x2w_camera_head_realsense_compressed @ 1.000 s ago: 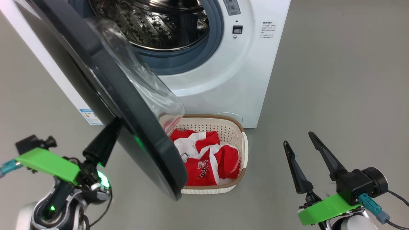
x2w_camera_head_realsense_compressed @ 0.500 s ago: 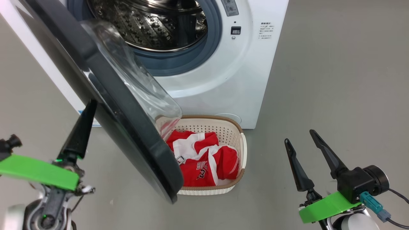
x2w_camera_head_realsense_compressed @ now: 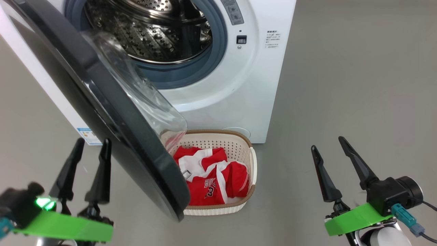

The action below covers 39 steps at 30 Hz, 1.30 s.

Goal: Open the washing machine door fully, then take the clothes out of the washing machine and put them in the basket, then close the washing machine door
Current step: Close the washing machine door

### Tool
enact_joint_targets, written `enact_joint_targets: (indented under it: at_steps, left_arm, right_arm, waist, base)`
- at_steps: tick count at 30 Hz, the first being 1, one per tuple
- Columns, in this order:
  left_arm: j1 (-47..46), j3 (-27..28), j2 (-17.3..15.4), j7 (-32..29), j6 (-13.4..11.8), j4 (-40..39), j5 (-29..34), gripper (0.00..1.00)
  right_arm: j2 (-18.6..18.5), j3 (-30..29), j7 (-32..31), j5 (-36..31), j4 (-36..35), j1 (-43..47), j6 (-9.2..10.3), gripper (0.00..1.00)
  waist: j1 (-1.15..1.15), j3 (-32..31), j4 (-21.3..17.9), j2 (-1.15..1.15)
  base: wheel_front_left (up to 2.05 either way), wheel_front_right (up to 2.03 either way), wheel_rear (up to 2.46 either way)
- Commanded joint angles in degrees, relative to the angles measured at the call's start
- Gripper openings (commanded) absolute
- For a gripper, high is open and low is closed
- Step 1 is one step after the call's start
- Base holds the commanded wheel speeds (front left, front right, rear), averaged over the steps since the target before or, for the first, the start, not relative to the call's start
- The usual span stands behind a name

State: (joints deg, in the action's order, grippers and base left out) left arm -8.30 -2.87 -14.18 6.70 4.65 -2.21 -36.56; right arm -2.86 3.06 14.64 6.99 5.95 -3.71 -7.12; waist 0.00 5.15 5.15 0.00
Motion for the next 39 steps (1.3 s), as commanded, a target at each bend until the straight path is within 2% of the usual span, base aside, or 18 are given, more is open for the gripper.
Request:
enact_joint_targets:
  at_steps: [1, 6, 15, 26, 39]
  left_arm:
    - [0.09, 1.62, -1.88, 1.78, 0.04, -1.7, 1.93, 1.0]
    - [3.57, 0.71, -2.02, 5.55, -1.04, -1.55, 6.77, 1.0]
    - [7.74, -1.46, -3.38, 7.71, -2.19, -1.0, 15.04, 1.0]
    - [11.5, 0.06, -1.55, 8.25, -3.59, -1.97, 16.96, 1.0]
    - [11.99, 0.73, -0.59, 8.29, -3.16, -1.88, 18.46, 1.0]
  right_arm:
    - [-0.02, 0.83, 0.36, -0.34, -1.77, -0.56, -0.36, 1.0]
    - [-0.02, -0.16, 0.36, -0.66, -2.69, 0.9, -0.36, 1.0]
    - [-0.02, -2.36, 0.36, -0.5, -3.65, 3.85, -0.36, 1.0]
    - [-0.02, -3.11, 0.36, 0.0, -4.29, 5.28, -0.36, 1.0]
    - [-0.02, -3.21, 0.36, 0.2, -4.32, 5.45, -0.36, 1.0]
  waist:
    - [0.0, -0.41, -0.34, 0.0]
    - [0.0, -1.12, -0.97, 0.0]
    - [0.0, -2.05, -1.62, 0.0]
    - [0.0, -2.77, -2.71, 0.0]
    - [0.0, -2.9, -3.16, 0.0]
  base:
    - [0.0, 0.0, 0.0]
    - [0.0, 0.0, 0.0]
    - [0.0, 0.0, 0.0]
    - [0.0, 0.0, 0.0]
    - [0.0, 0.0, 0.0]
